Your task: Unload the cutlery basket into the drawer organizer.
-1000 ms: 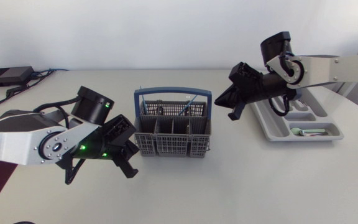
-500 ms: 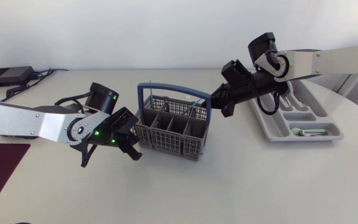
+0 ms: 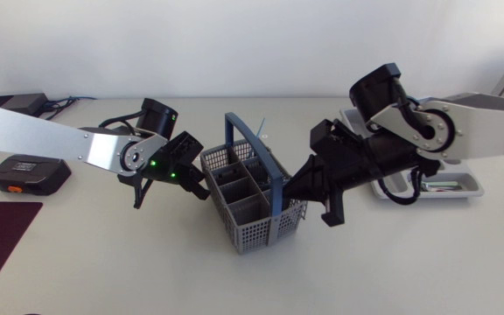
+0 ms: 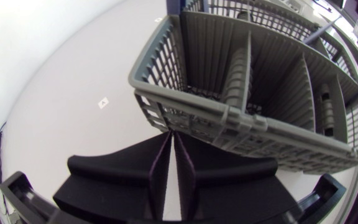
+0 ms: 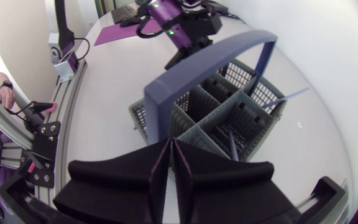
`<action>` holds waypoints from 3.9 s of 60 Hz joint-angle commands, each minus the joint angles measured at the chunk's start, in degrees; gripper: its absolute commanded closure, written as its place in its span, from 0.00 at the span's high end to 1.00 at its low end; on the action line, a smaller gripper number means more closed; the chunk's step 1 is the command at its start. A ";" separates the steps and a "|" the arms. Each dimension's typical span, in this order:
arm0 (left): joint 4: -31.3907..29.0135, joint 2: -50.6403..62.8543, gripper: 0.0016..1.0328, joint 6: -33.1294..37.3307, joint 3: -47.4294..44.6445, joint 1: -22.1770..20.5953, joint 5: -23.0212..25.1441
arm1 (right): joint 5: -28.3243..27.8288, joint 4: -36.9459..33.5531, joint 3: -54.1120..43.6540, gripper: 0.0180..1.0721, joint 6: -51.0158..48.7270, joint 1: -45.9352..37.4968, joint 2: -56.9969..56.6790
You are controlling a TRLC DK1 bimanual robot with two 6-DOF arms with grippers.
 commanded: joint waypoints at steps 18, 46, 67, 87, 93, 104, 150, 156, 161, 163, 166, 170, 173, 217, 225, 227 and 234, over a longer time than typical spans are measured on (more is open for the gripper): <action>-2.12 2.47 0.09 0.99 5.12 0.61 0.49 | 3.35 -4.08 -1.59 0.11 2.55 -8.22 -15.15; -3.70 2.12 0.09 0.64 6.26 1.57 0.49 | 2.99 12.18 -8.70 0.11 3.26 -15.16 4.27; -6.52 6.86 0.09 0.64 12.32 -0.80 0.49 | 2.91 9.55 -8.79 0.12 3.78 -8.04 2.95; -7.40 5.54 0.10 0.55 11.97 0.08 0.49 | 7.39 11.48 -15.38 0.30 3.87 -5.76 -7.24; -7.22 1.59 0.14 0.81 8.02 1.66 0.49 | 10.11 13.24 -18.81 0.64 2.11 -6.02 -11.81; -5.37 -4.91 0.22 1.69 1.16 1.57 0.49 | 13.19 16.40 -20.92 0.64 1.23 -4.97 -14.19; -6.43 -22.49 0.23 2.75 -9.91 -5.11 0.40 | 10.29 19.83 8.70 0.63 21.27 -10.42 13.85; -6.60 -23.11 0.23 2.75 -10.26 -5.46 0.40 | 8.44 15.52 16.08 0.63 24.09 -9.89 19.65; -6.52 -23.37 0.23 2.75 -10.79 -5.55 0.40 | 7.04 13.06 21.27 0.55 26.55 -9.63 23.87; -6.52 -23.46 0.23 2.75 -10.97 -5.55 0.40 | 6.95 12.18 23.20 0.51 27.87 -9.63 25.45; -6.43 -23.72 0.23 2.66 -11.32 -5.46 0.40 | 5.72 10.95 25.75 0.48 28.92 -9.63 27.56; -6.43 -24.07 0.23 2.75 -11.67 -5.46 0.40 | 5.37 9.64 28.74 0.48 30.24 -9.71 29.85; -6.43 -24.51 0.23 2.75 -11.85 -5.37 0.40 | 4.58 9.11 30.23 0.47 30.68 -9.80 30.81; -6.60 -26.71 0.23 2.48 -12.90 -5.81 0.31 | 3.08 4.71 34.36 0.09 31.47 -8.04 34.06; -6.78 -26.97 0.23 2.48 -12.81 -5.81 0.31 | 3.08 3.57 34.36 0.09 30.59 -8.40 31.25; -6.78 -26.97 0.23 2.40 -12.81 -5.81 0.31 | 3.08 3.22 34.19 0.09 30.50 -8.40 30.20; -6.78 -26.97 0.23 2.48 -13.08 -5.99 0.22 | 3.08 1.64 33.57 0.09 29.97 -8.40 25.54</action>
